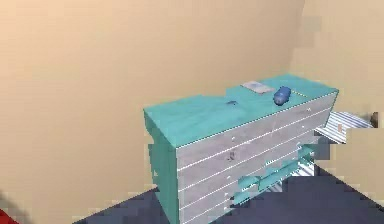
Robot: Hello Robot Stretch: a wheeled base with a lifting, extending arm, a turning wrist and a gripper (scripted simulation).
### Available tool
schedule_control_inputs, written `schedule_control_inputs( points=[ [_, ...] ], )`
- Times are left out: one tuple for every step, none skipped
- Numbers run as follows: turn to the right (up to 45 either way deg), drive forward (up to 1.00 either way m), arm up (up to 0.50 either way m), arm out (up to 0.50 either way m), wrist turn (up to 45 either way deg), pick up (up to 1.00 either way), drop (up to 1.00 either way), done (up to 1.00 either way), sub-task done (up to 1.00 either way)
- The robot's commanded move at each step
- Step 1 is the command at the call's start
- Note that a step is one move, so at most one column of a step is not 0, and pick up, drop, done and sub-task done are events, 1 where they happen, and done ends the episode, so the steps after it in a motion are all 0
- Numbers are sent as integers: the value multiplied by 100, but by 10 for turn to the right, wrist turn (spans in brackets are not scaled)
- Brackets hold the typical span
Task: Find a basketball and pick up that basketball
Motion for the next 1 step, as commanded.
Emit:
schedule_control_inputs(
  points=[
    [450, 0, 0, 0, 0, 0, 0, 0, 0]
  ],
)
